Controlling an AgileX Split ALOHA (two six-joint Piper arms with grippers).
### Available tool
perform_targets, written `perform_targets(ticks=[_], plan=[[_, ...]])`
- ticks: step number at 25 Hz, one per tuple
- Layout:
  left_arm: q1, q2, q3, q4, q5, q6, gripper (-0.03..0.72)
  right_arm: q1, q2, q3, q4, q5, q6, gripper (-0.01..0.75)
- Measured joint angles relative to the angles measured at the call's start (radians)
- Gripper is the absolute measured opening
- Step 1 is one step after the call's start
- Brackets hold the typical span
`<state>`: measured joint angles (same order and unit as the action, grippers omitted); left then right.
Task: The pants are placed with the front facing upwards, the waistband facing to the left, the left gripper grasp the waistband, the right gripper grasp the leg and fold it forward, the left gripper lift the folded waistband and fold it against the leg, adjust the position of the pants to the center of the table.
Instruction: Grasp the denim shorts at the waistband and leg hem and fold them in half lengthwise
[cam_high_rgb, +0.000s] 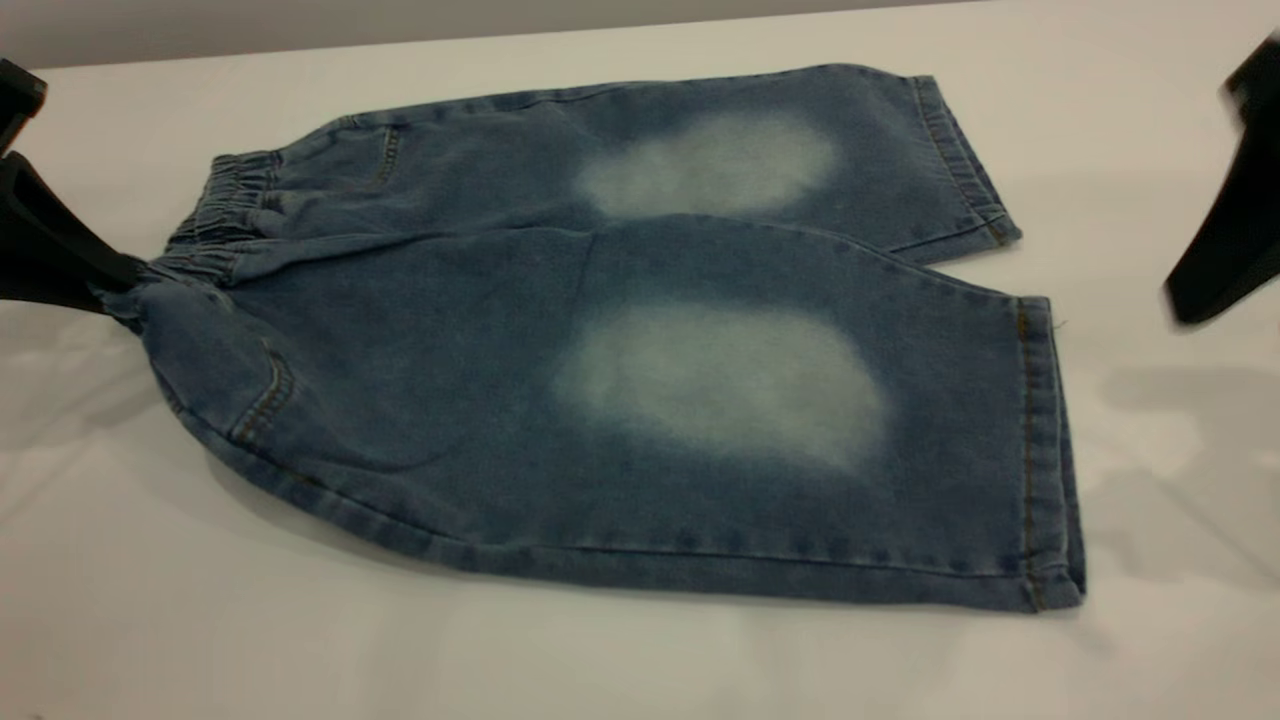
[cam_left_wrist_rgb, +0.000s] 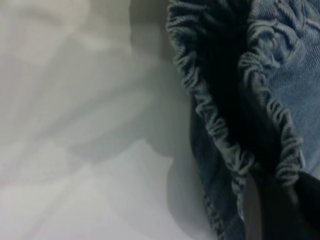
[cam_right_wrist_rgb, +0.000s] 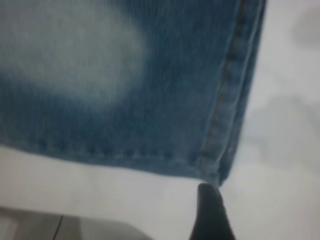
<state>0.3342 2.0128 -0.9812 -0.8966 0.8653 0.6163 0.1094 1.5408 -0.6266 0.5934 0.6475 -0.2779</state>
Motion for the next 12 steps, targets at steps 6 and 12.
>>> perform_targets(ticks=[6,12], plan=[[0.0,0.0,0.0,-0.002,0.014,0.005,0.099,0.0,0.194,0.0,0.248,0.084,-0.224,0.408],[0.0,0.0,0.0,-0.002,0.014,0.006,0.099,0.0,0.341,0.0,0.421,0.099,-0.384,0.408]])
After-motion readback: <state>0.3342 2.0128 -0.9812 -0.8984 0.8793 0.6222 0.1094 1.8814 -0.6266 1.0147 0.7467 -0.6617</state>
